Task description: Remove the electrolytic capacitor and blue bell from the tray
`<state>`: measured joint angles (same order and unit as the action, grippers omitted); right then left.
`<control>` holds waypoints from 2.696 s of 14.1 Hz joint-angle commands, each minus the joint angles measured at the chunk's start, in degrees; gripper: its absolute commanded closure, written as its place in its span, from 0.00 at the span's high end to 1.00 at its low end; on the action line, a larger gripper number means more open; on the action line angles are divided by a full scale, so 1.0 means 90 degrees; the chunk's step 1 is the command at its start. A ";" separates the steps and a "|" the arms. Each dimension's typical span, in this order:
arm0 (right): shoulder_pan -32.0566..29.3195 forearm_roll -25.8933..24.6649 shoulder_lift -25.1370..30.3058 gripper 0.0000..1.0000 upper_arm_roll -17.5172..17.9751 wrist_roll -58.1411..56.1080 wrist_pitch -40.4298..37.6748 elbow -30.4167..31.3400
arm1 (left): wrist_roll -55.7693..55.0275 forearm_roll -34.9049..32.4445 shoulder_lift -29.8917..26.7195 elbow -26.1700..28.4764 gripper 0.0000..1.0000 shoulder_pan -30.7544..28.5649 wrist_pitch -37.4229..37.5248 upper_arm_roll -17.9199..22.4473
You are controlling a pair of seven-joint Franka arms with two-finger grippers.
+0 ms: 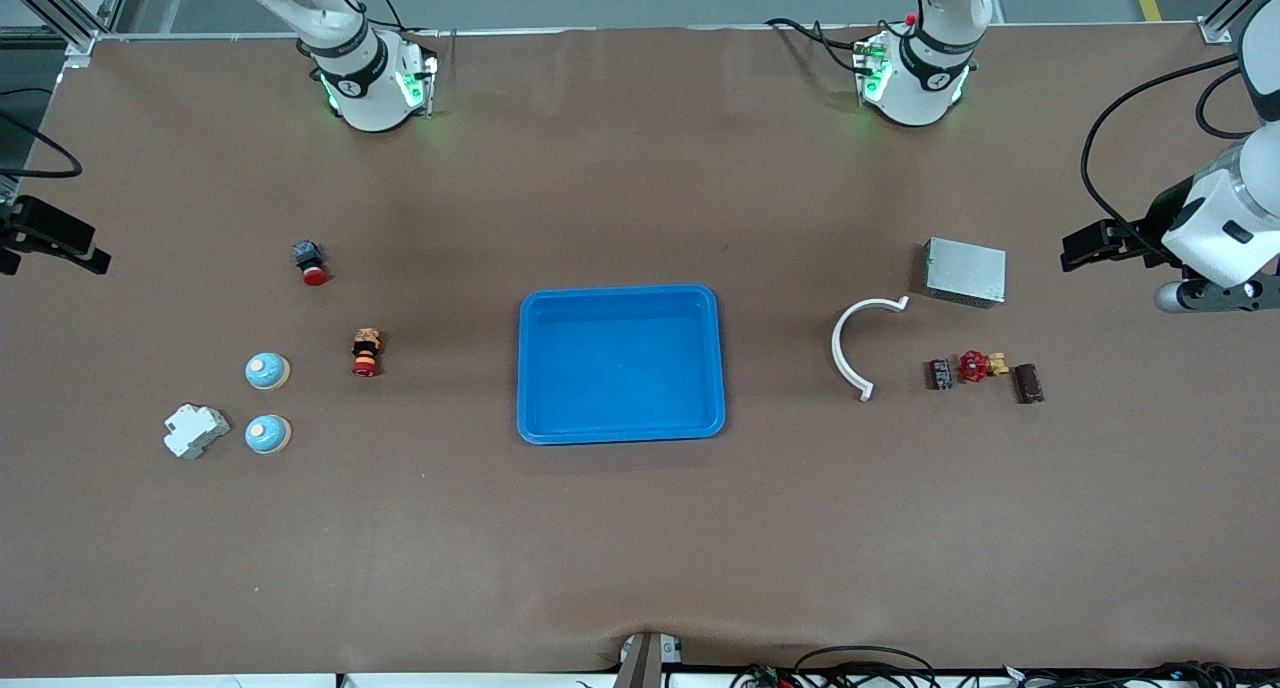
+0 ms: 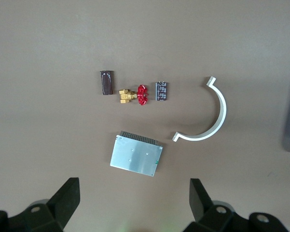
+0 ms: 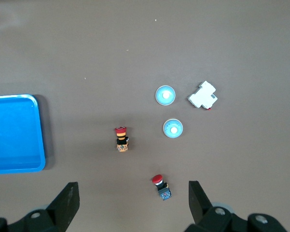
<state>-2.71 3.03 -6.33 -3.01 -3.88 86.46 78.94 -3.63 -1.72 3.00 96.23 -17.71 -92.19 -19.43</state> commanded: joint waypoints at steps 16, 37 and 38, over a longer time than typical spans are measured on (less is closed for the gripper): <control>-0.0109 -0.0122 0.0117 1.00 -0.0095 -0.0067 -0.0280 0.0008 | -0.0192 -0.0092 0.0009 -0.0204 1.00 0.1246 0.0155 0.0732; -0.0071 -0.0337 0.0107 1.00 -0.0008 -0.0057 -0.0701 -0.0188 | -0.0192 -0.0034 0.0009 -0.0389 1.00 0.1792 0.0155 0.1192; -0.0090 -0.0318 0.0107 1.00 -0.0008 -0.0057 -0.0701 -0.0188 | -0.0192 -0.0043 0.0009 -0.0506 1.00 0.1802 0.0155 0.1172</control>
<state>-3.31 0.96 -6.13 -3.58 -3.93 80.78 77.21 -5.01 -1.79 3.03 94.37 -1.86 -92.03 -8.59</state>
